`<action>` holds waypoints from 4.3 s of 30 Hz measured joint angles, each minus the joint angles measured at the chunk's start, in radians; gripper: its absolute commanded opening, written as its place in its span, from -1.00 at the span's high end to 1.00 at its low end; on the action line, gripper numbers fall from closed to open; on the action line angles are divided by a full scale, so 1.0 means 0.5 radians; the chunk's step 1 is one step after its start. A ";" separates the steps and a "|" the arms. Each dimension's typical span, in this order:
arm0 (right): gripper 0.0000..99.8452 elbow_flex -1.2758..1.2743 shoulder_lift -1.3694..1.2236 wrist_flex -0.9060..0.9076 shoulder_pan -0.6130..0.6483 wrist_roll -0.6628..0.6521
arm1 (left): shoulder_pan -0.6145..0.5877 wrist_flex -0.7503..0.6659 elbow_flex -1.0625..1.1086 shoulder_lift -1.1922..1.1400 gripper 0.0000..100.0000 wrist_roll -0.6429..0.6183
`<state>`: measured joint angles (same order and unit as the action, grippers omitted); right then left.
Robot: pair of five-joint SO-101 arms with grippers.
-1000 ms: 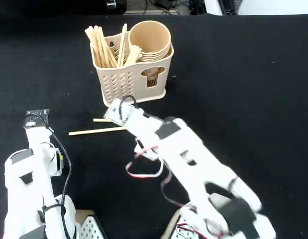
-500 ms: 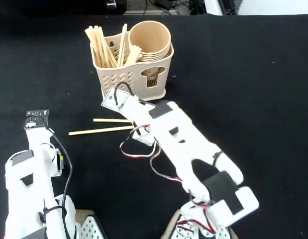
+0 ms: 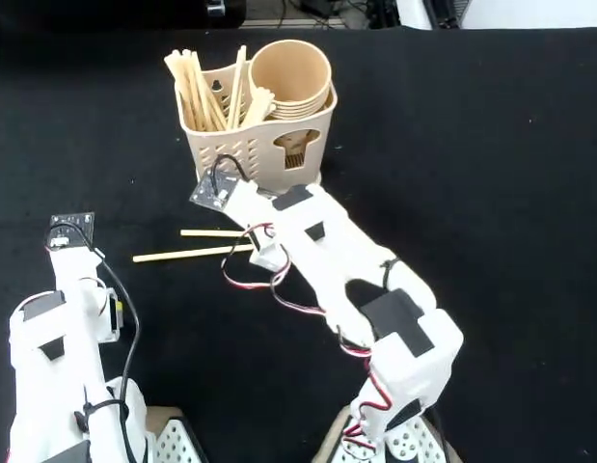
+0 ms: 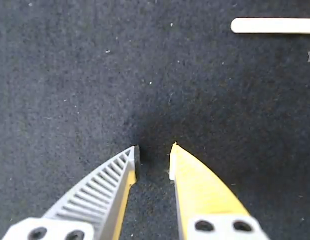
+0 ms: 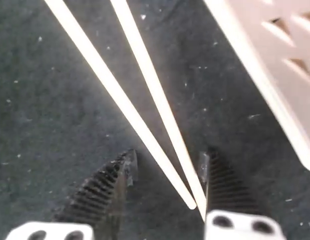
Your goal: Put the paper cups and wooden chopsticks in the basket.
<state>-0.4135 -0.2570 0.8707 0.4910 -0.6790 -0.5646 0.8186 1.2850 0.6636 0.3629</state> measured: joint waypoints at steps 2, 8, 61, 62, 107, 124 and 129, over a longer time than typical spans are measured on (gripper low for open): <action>0.93 0.006 0.000 0.000 -0.006 0.000 | 0.000 0.000 0.000 0.000 0.73 0.000; 0.98 0.043 0.000 0.074 -0.006 0.000 | 0.000 0.000 0.000 0.000 0.73 0.000; 0.90 -0.068 0.064 0.310 0.233 0.169 | 0.000 0.000 0.000 0.000 0.73 0.000; 0.97 -0.058 0.064 0.295 0.221 0.169 | 0.000 0.000 0.000 0.000 0.73 0.000; 0.97 0.562 1.105 -1.280 0.206 0.908 | 0.000 0.000 0.000 0.000 0.73 0.000; 0.92 0.322 0.537 -1.488 0.095 0.911 | 0.000 0.000 0.000 0.000 0.73 0.000; 0.64 0.319 0.543 -1.249 0.089 0.911 | 0.000 0.000 0.000 0.000 0.73 0.000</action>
<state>-0.2539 0.0146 0.2463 0.5355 -0.2232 -0.5646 0.8186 1.2850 0.6636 0.3629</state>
